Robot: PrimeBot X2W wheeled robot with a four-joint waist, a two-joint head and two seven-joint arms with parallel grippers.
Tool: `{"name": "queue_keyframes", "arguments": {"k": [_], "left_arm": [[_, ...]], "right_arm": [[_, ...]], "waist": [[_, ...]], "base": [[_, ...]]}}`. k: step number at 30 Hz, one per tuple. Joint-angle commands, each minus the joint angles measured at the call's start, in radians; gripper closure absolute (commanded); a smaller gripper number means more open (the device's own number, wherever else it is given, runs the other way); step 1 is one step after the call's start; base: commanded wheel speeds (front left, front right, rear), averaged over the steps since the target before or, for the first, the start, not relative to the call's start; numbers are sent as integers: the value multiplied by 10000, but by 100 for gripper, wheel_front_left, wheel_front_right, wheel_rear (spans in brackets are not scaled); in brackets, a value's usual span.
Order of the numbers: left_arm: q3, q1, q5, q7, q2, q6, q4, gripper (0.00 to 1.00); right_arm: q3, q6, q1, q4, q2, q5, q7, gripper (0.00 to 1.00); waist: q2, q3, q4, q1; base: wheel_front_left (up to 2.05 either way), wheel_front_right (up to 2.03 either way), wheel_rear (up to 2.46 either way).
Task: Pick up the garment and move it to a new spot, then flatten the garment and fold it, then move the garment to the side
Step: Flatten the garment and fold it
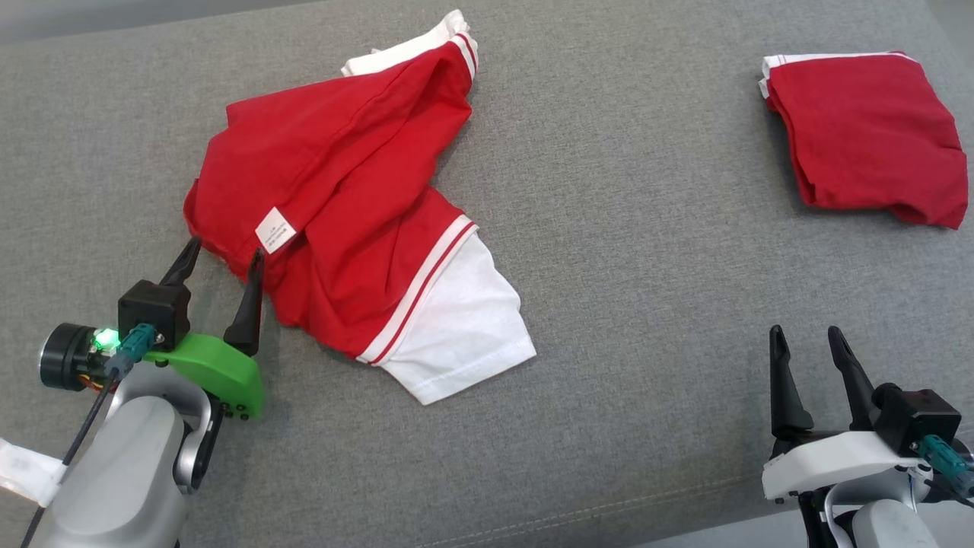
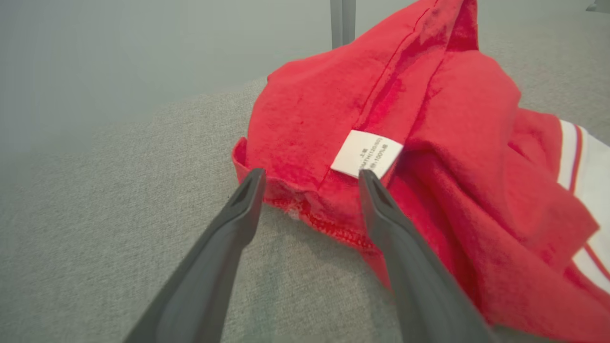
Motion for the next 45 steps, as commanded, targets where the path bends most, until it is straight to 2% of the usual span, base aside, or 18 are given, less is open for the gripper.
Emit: {"name": "queue_keyframes", "arguments": {"k": [1, 7, 16, 17, 18, 19, 20, 25, 28, 37, 42, 45], "left_arm": [[12, 95, -11, -18, 47, -16, 57, 0], [-251, 136, 47, -21, -55, -335, 243, 0], [-213, 36, -243, 307, -143, -226, 899, 0], [-218, -12, -257, 280, -157, -259, 966, 7], [-229, -68, -249, 264, -169, -277, 1034, 45], [-256, -138, -210, 243, -176, -276, 1093, 59], [-229, -274, -285, 218, -234, -338, 1160, 98], [-142, -477, -343, 121, -225, -426, 1146, 100], [9, -678, -221, 30, -158, -298, 877, 100], [352, -1053, 253, -32, -96, 41, -1011, 100], [-61, -650, 512, 39, -125, -84, -2207, 100], [-613, -140, 648, 354, -328, -133, -3220, 100]], "right_arm": [[-12, -15, 12, -24, -25, -25, -32, 0], [22, -15, 80, 39, -23, 17, -32, 0], [30, -15, 54, 23, -23, 16, -32, 0], [14, -15, 41, 13, -23, 1, -32, 0], [-3, -15, 37, 3, -23, -21, -32, 0], [-21, -15, 40, -4, -23, -39, -32, 0], [-37, -15, 58, -5, -23, -62, -32, 0], [-20, -15, 120, 34, -23, -93, -32, 0], [-14, -15, 166, 60, -23, -64, -32, 0], [36, -15, 312, 197, -23, 12, -32, 0], [18, -15, 542, 286, -22, 22, -32, 0], [-30, -15, 758, 356, -23, 27, -32, 0]], "waist": [[0, 48, 9, 0], [0, 44, -114, 0], [0, 87, -237, 0], [0, 99, -243, 0], [0, 107, -246, 0], [0, 113, -246, 0], [0, 108, -245, 0], [0, 31, -270, 0], [0, -39, -270, 0], [0, -615, -250, 0], [0, -1138, -251, 0], [0, -1628, -230, 0]], "base": [[0, 0, 0], [0, 0, 0], [0, 0, 0], [0, 0, 0], [0, 0, 0], [0, 0, 0], [0, 0, 0], [0, 0, 0], [0, 0, 0], [0, 0, 0], [0, 0, 0], [0, 0, 0]]}}
